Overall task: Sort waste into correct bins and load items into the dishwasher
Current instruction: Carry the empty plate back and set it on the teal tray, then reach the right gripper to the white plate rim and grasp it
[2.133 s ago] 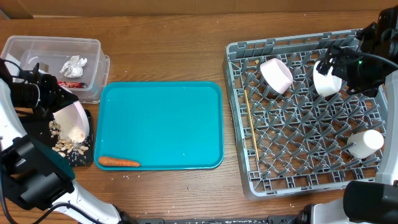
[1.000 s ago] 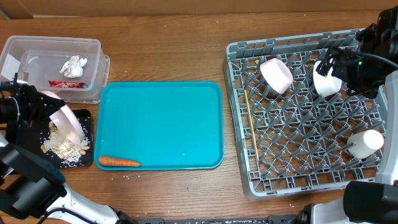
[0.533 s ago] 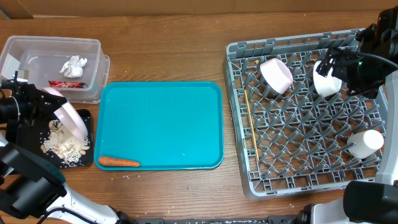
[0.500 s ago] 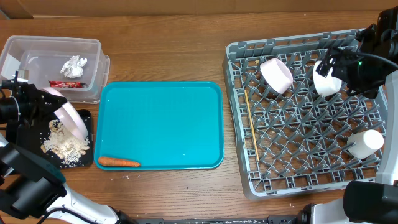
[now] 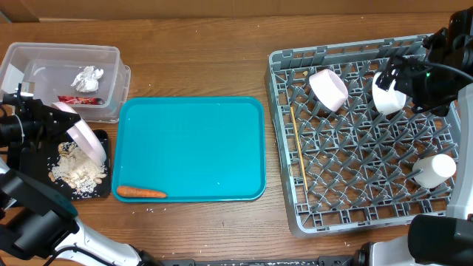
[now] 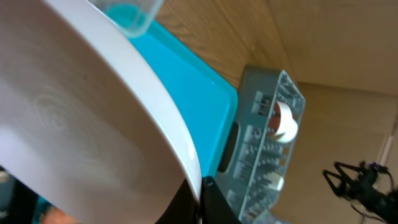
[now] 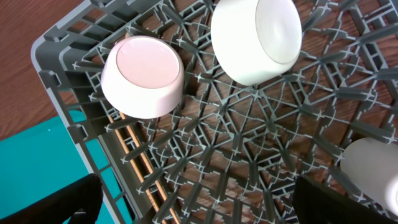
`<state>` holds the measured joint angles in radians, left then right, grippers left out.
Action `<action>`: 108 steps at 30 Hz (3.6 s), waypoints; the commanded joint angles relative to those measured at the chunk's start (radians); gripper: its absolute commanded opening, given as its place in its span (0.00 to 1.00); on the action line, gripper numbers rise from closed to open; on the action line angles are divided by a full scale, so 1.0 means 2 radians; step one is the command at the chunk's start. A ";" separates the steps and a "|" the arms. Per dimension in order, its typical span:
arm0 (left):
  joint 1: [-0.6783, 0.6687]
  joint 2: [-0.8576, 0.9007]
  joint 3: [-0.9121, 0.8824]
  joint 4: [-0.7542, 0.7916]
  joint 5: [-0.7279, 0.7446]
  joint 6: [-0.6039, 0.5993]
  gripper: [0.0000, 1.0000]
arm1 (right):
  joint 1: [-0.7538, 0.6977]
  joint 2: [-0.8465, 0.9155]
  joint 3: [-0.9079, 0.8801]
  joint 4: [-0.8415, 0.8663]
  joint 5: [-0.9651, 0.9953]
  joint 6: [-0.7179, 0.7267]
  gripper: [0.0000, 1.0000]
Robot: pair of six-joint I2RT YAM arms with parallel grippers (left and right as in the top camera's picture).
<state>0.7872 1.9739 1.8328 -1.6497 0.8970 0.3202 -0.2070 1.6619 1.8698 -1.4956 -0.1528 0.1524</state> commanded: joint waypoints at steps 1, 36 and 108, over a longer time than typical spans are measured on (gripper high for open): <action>0.003 -0.003 0.000 -0.004 -0.001 -0.011 0.04 | 0.002 -0.001 0.000 0.003 -0.003 -0.002 1.00; -0.606 0.044 0.000 0.249 -0.434 -0.348 0.04 | 0.002 -0.001 0.000 -0.003 -0.003 -0.002 1.00; -0.332 -0.084 0.086 0.042 -0.414 -0.385 0.85 | 0.385 0.334 0.000 0.235 -0.033 0.029 0.24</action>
<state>0.1223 1.8160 1.9862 -1.5703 0.0708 -0.4427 0.5636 2.3241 1.8698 -1.0313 -0.2272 0.1967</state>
